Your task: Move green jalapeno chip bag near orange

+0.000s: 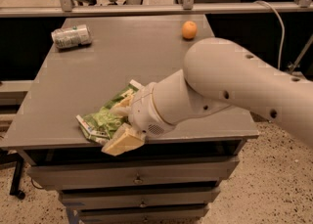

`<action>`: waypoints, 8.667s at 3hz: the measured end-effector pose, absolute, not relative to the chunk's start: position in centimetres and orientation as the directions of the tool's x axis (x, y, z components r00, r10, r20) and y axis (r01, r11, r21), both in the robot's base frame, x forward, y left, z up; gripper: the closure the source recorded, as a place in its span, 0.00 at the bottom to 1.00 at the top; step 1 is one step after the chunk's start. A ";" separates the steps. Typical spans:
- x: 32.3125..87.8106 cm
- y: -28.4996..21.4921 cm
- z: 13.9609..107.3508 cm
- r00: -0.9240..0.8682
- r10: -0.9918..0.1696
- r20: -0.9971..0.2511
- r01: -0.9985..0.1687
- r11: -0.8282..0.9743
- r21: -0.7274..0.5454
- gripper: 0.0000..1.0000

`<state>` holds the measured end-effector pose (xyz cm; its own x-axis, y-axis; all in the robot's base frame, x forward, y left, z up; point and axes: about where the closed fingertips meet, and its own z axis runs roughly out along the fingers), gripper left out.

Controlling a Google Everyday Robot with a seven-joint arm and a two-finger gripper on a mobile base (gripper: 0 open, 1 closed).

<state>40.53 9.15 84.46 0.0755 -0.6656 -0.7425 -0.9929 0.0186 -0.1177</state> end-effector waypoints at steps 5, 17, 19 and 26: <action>44.2 3.5 91.9 0.202 -0.764 -0.613 -0.940 0.025 -0.341 1.00; 73.8 -14.2 90.8 0.465 -0.849 -0.251 -0.702 -0.181 -0.689 1.00; 73.6 -12.8 90.9 0.492 -0.825 -0.276 -0.694 -0.181 -0.697 0.60; 56.0 -13.7 94.1 0.267 -0.572 -0.776 -0.779 0.346 -0.523 0.00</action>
Offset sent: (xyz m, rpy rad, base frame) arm 0.0109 -0.0041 0.0101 0.0192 0.0037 -0.0416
